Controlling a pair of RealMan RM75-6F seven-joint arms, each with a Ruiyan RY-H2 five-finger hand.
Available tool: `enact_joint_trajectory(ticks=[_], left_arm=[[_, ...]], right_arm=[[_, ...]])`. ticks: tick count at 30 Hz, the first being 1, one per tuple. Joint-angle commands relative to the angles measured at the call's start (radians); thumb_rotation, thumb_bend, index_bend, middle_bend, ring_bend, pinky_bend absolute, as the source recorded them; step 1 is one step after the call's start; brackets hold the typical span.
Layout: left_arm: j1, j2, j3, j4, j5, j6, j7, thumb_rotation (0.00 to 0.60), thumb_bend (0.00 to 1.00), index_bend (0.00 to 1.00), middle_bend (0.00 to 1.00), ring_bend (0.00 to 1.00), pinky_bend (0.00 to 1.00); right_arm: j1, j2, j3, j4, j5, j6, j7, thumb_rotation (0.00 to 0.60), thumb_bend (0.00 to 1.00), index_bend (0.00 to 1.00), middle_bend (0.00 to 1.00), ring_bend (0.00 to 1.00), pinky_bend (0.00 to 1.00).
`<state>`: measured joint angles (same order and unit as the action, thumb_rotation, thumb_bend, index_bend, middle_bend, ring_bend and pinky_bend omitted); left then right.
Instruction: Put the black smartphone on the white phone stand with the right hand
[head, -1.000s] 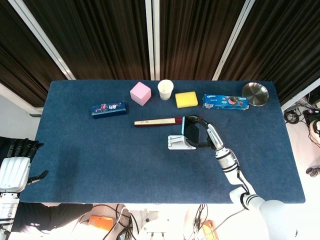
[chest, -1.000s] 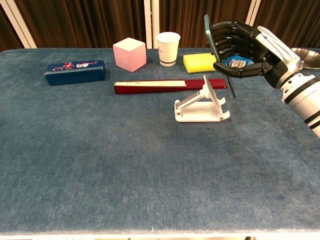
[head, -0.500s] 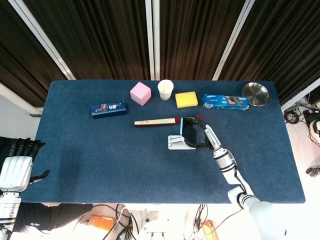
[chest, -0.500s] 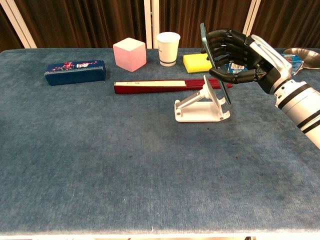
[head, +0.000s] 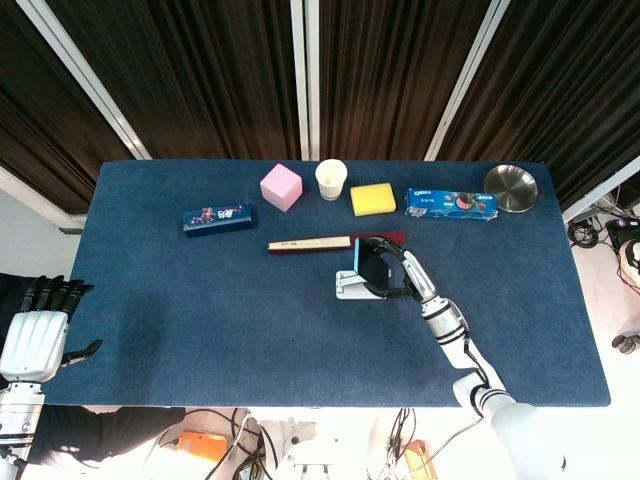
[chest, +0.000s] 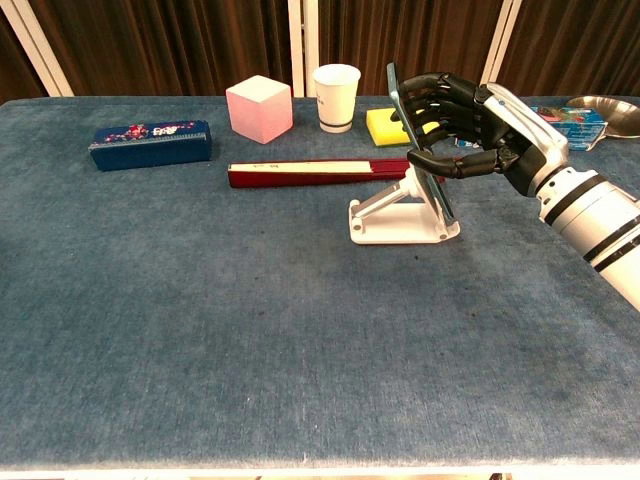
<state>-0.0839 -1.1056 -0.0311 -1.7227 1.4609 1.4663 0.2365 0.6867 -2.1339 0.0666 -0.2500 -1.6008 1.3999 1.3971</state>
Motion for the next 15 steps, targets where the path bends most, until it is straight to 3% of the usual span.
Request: enact_joint_trajectory(ticks=[1, 9, 15], left_arm=[[0.0, 0.0, 0.0, 0.001, -0.002, -0.002, -0.001, 0.6, 0.08, 0.2, 0.17, 0.1, 0.0], [-0.002, -0.001, 0.0, 0.001, -0.001, -0.003, -0.001, 0.6, 0.08, 0.2, 0.17, 0.1, 0.0], [-0.003, -0.002, 0.0, 0.005, -0.004, -0.005, -0.004, 0.6, 0.08, 0.2, 0.16, 0.1, 0.0]], right_arm=[[0.0, -0.003, 0.0, 0.004, 0.004, -0.003, 0.005, 0.6, 0.48, 0.5, 0.43, 0.33, 0.46], [0.003, -0.01, -0.009, 0.012, 0.006, -0.007, 0.013, 0.6, 0.47, 0.45, 0.42, 0.31, 0.45], [0.0, -0.012, -0.015, 0.013, 0.008, -0.01, 0.011, 0.6, 0.39, 0.4, 0.39, 0.29, 0.42]])
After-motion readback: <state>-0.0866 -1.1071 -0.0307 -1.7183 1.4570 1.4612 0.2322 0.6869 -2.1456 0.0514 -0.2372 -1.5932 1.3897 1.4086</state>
